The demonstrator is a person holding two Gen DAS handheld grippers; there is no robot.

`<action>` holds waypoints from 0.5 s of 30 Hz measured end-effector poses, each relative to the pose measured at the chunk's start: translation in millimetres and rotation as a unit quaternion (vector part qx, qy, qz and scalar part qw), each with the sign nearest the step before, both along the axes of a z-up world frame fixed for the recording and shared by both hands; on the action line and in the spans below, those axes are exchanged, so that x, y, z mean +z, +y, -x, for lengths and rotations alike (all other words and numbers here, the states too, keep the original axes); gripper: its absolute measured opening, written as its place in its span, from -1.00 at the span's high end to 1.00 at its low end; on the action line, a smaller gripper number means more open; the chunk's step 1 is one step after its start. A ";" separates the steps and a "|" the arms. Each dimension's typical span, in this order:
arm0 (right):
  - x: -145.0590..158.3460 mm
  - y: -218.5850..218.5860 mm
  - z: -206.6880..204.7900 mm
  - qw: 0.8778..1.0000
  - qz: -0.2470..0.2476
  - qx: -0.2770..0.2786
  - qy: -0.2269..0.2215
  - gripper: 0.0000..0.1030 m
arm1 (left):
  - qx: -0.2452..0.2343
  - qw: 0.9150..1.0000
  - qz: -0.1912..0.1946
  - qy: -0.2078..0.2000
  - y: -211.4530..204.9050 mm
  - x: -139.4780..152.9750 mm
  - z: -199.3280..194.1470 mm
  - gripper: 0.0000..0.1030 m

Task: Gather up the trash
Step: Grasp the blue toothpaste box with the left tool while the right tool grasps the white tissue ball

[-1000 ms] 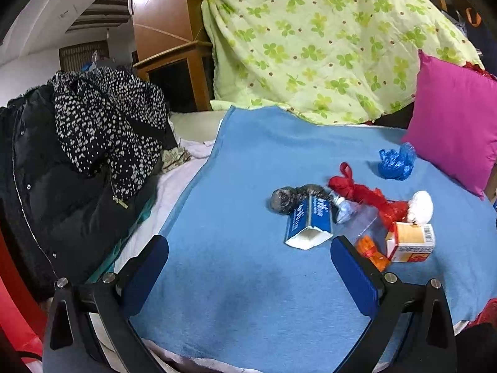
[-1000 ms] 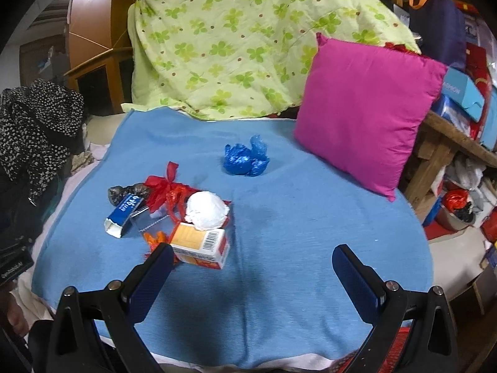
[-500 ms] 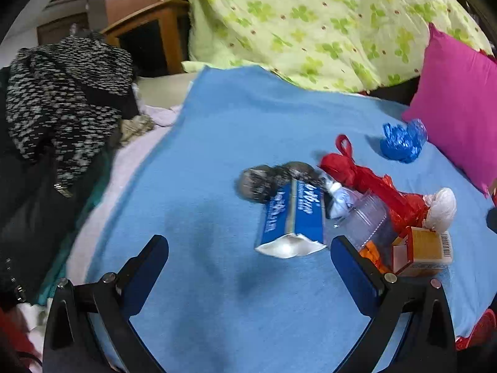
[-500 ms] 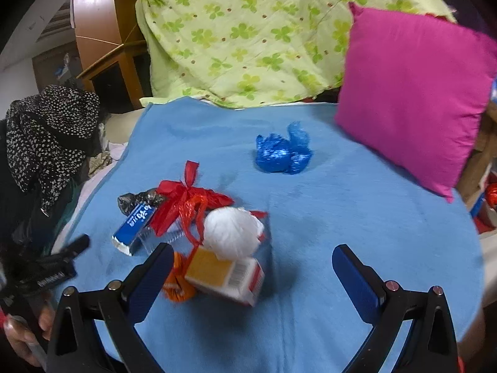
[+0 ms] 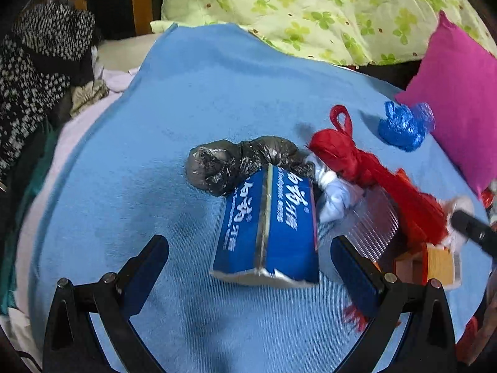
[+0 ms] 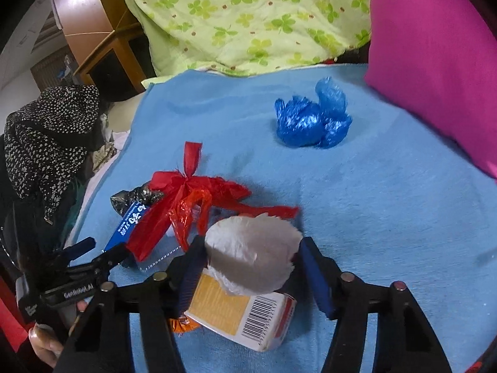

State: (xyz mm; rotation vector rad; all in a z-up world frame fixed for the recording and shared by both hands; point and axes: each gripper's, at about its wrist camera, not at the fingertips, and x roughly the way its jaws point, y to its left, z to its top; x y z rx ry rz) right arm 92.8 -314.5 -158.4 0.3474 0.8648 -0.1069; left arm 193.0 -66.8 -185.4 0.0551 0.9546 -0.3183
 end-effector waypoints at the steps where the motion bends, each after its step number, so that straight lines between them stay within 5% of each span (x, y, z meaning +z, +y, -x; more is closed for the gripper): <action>1: -1.7 0.6 -1.7 1.000 0.000 0.000 0.001 -0.18 | 0.000 1.000 0.005 0.002 0.0 -0.7 -2.2 -1.00; 4: -6.8 0.4 -4.5 1.000 -0.005 0.001 0.006 -0.02 | 0.002 1.000 0.010 0.014 1.3 -6.4 -11.8 -0.94; 9: -9.4 0.9 -2.2 1.000 -0.007 -0.002 0.001 0.09 | -0.016 0.999 0.026 0.044 2.5 -15.8 -15.4 -0.55; 15: -5.8 -0.2 10.3 1.000 -0.012 -0.011 -0.019 0.11 | -0.019 0.998 0.048 0.031 14.2 -8.6 -6.8 -0.32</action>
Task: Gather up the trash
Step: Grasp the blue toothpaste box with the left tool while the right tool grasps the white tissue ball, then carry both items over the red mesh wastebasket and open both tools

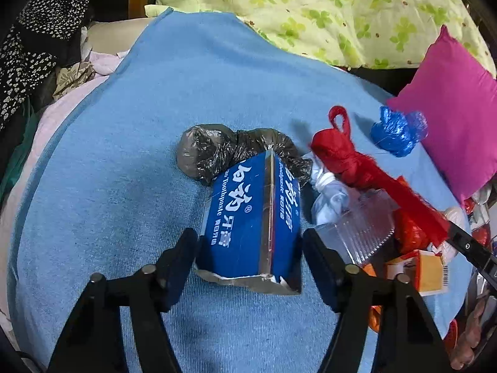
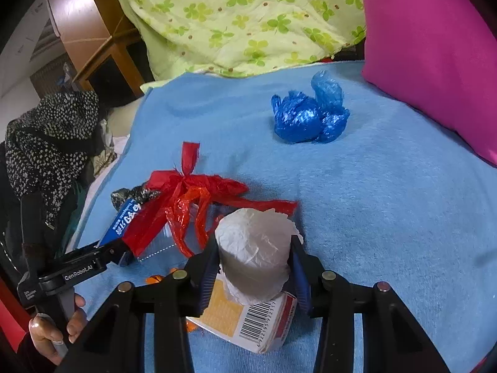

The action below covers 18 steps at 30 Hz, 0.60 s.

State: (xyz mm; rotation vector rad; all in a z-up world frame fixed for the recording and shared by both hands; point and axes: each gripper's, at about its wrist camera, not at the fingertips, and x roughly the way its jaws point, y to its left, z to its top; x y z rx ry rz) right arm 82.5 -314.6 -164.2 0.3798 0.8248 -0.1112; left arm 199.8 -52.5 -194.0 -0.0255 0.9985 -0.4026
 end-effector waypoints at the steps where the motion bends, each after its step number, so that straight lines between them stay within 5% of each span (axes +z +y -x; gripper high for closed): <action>1: 2.5 0.0 3.1 1.000 0.000 0.000 -0.008 0.11 | 0.000 1.000 -0.002 -0.003 1.3 1.2 2.3 -0.28; 14: 40.6 5.4 67.7 0.996 -0.017 0.009 -0.085 0.11 | 0.019 0.994 -0.024 -0.108 20.0 50.2 71.1 -0.15; 18: 54.2 -8.2 108.9 0.995 -0.014 -0.005 -0.099 0.11 | -0.046 0.985 -0.046 -0.157 -6.2 72.5 122.7 -0.15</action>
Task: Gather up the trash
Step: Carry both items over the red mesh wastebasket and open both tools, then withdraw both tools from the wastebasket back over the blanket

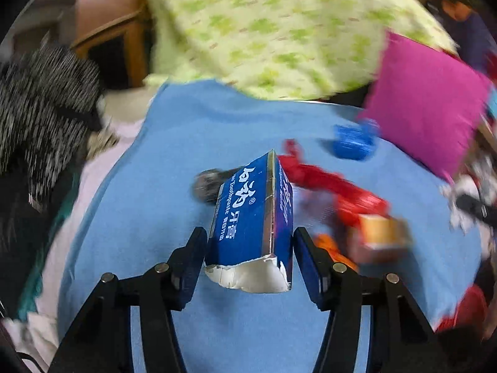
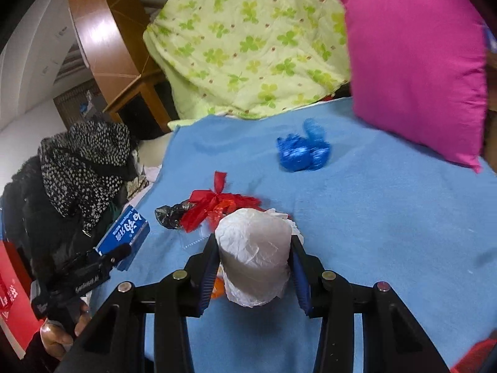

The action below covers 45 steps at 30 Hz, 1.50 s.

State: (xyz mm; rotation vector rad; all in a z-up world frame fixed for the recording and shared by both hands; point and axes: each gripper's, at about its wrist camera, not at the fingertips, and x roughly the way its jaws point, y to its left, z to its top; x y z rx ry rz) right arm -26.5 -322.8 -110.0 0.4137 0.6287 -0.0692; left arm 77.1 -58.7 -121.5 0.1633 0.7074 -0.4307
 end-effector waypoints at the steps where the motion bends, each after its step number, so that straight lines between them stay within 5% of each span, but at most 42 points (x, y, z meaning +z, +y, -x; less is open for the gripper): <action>1: 3.7 -7.7 14.8 1.000 -0.005 -0.008 -0.003 0.11 | -0.028 1.000 -0.003 -0.006 -11.7 5.4 14.7 -0.15; 7: 18.8 -56.5 109.1 0.997 -0.015 -0.070 -0.007 0.10 | -0.200 0.980 0.013 0.009 -95.1 27.5 91.3 -0.15; 14: -0.1 -123.1 244.5 0.985 -0.023 -0.168 0.029 0.06 | -0.367 0.926 0.017 0.084 -204.9 21.7 173.4 -0.17; 20: -46.3 -169.2 336.2 0.965 -0.075 -0.245 0.061 0.05 | -0.446 0.883 -0.019 0.142 -286.1 -9.8 238.5 -0.18; 25: -79.3 -191.2 376.0 0.952 -0.121 -0.272 0.074 -0.17 | -0.475 0.859 -0.066 0.179 -325.8 -42.9 276.1 -0.19; 32: -101.8 -203.4 394.9 0.941 -0.161 -0.288 0.071 -0.33 | -0.482 0.849 -0.114 0.182 -338.9 -64.0 290.1 -0.29; 40: -90.9 -202.3 389.1 0.941 -0.129 -0.303 0.076 -0.33 | -0.464 0.865 -0.081 0.173 -326.4 -49.8 266.8 -0.36; 45: -97.4 -201.7 397.2 0.927 -0.132 -0.334 0.104 -0.33 | -0.452 0.873 -0.058 0.174 -318.5 -37.1 253.6 -0.36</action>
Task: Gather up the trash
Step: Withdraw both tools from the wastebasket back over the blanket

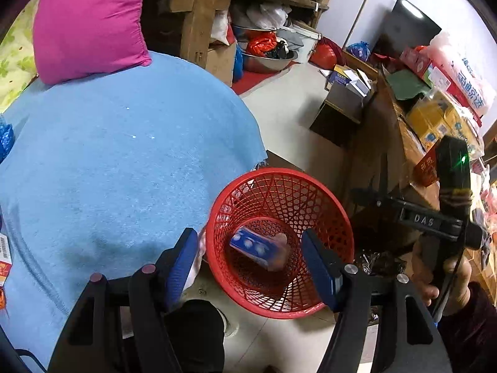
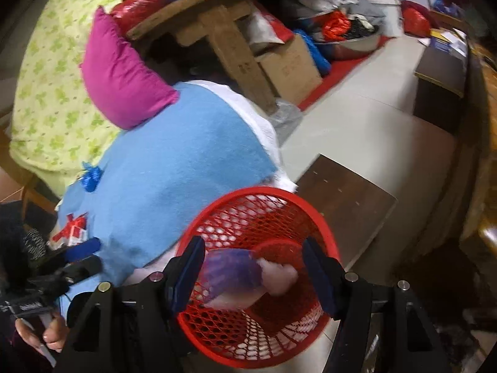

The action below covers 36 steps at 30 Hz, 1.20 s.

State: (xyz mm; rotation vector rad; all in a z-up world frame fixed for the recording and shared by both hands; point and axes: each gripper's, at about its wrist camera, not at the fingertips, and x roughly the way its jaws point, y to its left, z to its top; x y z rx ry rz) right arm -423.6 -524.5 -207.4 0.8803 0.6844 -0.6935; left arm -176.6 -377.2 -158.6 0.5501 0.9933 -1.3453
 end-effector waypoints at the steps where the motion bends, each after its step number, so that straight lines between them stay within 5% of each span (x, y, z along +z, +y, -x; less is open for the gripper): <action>1: 0.3 3.0 2.3 1.000 0.003 -0.002 0.005 -0.33 | 0.004 1.000 0.007 -0.002 4.6 3.2 -2.2 -0.36; 6: 14.2 12.8 -3.7 0.999 0.035 0.008 0.016 -0.33 | 0.044 0.997 0.036 -0.061 36.8 28.4 -21.7 -0.36; 10: 40.4 21.6 -42.5 0.997 0.061 0.044 -0.015 -0.33 | 0.135 0.982 0.069 -0.116 84.5 55.3 -59.5 -0.36; 16: 78.6 59.5 -142.3 0.983 0.087 0.150 -0.066 -0.33 | 0.281 0.931 0.071 -0.220 172.7 79.3 -118.0 -0.47; 20: 98.4 98.0 -212.4 0.965 0.090 0.226 -0.099 -0.33 | 0.356 0.900 0.058 -0.245 229.4 76.7 -152.3 -0.51; 27: 122.6 178.0 -294.2 0.933 0.104 0.320 -0.130 -0.33 | 0.431 0.864 0.036 -0.258 292.6 73.3 -173.6 -0.51; 31: 129.1 213.1 -312.6 0.919 0.125 0.353 -0.123 -0.33 | 0.446 0.852 0.028 -0.273 309.5 73.1 -174.3 -0.51; 36: 124.7 229.5 -324.0 0.918 0.123 0.362 -0.108 -0.33 | 0.452 0.851 0.009 -0.266 314.0 57.5 -186.9 -0.51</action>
